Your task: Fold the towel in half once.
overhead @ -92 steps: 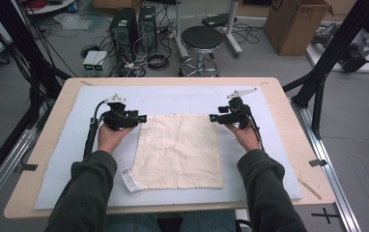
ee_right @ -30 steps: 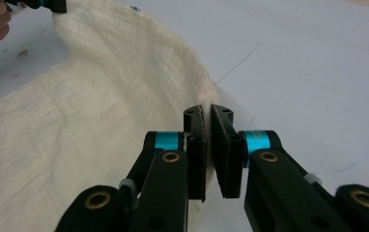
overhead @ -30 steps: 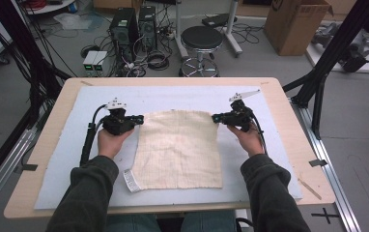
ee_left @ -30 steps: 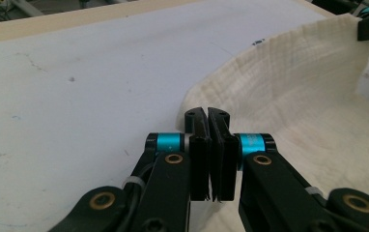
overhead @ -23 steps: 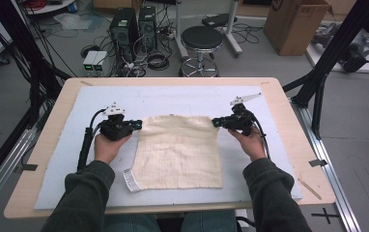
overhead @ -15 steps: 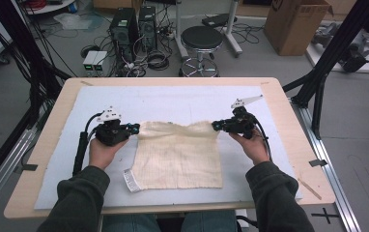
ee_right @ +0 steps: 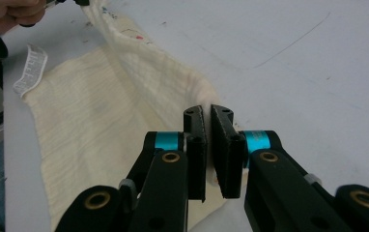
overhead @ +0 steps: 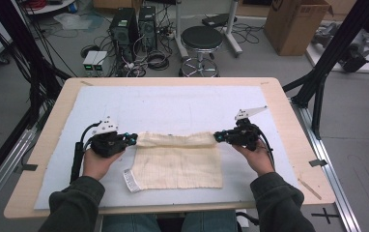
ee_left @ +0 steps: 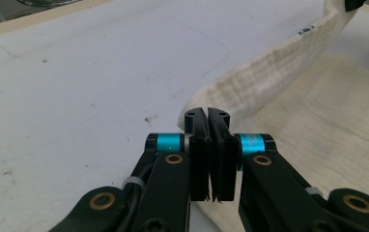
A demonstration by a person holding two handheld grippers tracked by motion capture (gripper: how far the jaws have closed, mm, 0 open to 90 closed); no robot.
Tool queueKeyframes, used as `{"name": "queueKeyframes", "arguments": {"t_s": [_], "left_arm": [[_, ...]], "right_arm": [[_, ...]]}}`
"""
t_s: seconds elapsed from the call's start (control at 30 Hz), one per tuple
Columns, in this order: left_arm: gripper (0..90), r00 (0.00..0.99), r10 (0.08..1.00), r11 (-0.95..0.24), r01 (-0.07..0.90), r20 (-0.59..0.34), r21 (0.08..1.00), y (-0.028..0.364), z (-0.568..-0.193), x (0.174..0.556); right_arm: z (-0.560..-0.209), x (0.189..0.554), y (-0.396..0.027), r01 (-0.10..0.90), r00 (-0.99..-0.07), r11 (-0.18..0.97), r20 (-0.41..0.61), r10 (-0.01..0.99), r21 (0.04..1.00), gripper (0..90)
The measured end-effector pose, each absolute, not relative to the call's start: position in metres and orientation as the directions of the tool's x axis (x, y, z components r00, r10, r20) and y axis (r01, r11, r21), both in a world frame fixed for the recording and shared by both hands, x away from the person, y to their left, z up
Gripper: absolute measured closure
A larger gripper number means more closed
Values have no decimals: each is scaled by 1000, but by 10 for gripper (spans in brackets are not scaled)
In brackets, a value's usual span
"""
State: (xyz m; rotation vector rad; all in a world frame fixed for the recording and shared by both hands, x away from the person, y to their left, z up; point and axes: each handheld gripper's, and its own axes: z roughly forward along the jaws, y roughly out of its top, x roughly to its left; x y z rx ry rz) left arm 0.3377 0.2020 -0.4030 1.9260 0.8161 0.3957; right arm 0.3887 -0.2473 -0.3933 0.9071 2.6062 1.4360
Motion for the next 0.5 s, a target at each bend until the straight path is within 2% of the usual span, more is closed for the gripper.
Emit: {"name": "queueKeyframes", "arguments": {"t_s": [0.5], "left_arm": [[871,739,672,-316,344,-47,884,210,-394,317]], "right_arm": [[-391,358,-244,429,-857,410,219,467,805,848]]}}
